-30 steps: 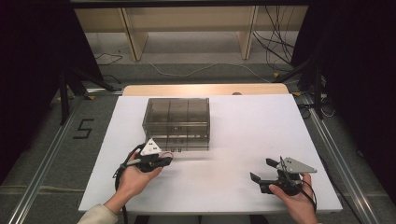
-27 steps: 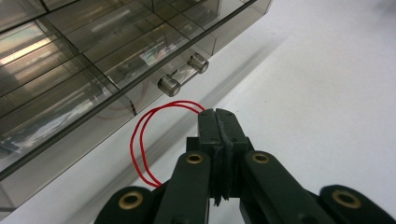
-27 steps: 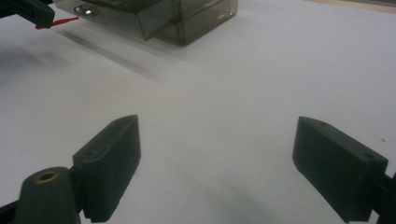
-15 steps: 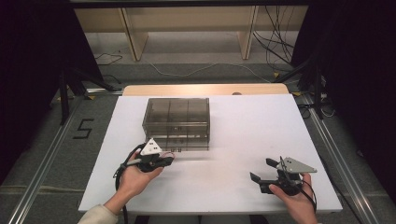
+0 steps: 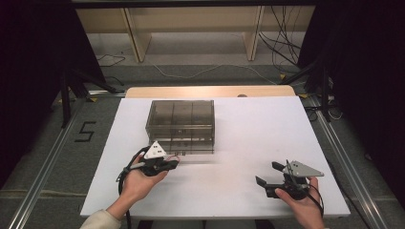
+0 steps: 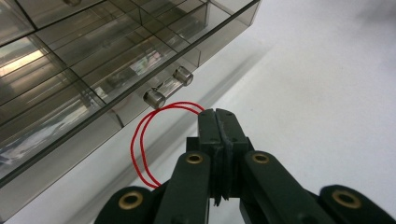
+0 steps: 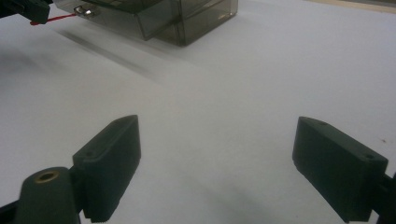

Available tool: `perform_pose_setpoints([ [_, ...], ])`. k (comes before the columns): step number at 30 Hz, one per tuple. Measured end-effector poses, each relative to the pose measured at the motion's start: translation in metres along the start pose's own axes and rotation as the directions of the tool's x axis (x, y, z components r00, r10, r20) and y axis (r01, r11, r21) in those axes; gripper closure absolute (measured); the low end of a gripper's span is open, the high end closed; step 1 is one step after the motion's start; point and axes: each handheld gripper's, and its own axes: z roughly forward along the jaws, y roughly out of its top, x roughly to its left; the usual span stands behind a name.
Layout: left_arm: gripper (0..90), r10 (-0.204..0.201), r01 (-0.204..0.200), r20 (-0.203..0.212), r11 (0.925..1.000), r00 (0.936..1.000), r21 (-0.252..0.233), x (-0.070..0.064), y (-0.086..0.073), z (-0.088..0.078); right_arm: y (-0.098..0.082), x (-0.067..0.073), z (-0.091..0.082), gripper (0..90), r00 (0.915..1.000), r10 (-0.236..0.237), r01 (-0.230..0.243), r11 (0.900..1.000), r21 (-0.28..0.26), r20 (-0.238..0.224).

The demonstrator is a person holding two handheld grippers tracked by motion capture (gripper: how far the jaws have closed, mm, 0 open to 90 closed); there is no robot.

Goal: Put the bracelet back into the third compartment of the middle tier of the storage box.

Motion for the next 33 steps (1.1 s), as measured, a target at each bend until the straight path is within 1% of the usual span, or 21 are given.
perform_pose_setpoints([
  [24, 89.9, 0.024, -0.024, 0.02, 0.9995, 0.9995, -0.021, -0.011, 0.008, -0.001, 0.0, 0.0, 0.0, 16.5, 1.0, -0.001, 0.001, 1.0, 0.001, 0.003],
  [33, 89.9, 0.029, -0.028, 0.024, 0.9993, 0.9993, -0.026, -0.013, 0.011, 0.0, 0.0, 0.0, 0.0, 16.4, 1.0, -0.001, 0.001, 1.0, 0.002, 0.001],
])
